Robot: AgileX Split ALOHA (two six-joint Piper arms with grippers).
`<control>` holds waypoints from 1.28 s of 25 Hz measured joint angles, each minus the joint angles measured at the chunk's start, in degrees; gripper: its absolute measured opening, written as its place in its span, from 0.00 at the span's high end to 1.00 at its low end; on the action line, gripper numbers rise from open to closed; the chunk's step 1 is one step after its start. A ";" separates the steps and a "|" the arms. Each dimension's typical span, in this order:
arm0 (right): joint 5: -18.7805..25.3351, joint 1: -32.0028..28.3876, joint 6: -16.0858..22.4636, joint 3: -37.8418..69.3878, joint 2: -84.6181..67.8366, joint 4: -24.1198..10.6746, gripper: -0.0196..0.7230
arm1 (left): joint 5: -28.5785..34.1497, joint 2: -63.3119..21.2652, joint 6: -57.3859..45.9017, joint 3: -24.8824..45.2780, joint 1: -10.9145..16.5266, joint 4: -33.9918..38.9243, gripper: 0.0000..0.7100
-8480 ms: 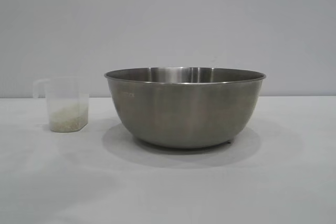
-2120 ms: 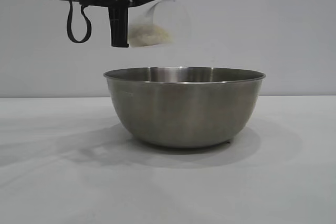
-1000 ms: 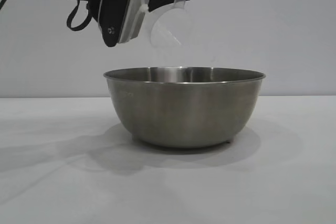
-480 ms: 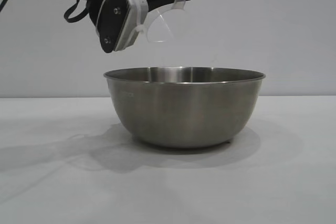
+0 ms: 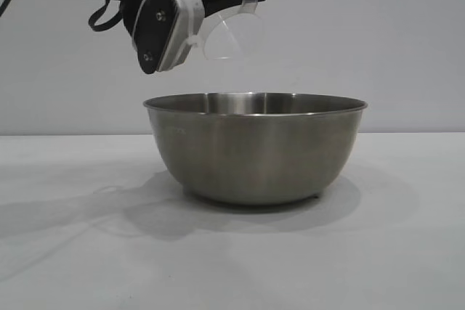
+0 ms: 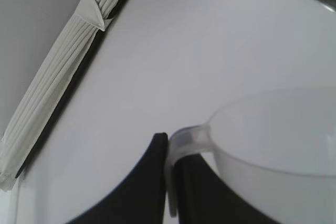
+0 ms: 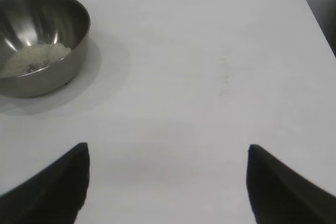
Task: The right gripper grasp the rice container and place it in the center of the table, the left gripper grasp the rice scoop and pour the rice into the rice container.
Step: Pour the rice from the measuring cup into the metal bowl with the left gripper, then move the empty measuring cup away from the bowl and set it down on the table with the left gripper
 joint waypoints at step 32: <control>0.00 0.00 0.00 0.00 0.00 0.00 0.23 | -1.91 4.45 -85.15 5.75 2.44 -71.65 1.00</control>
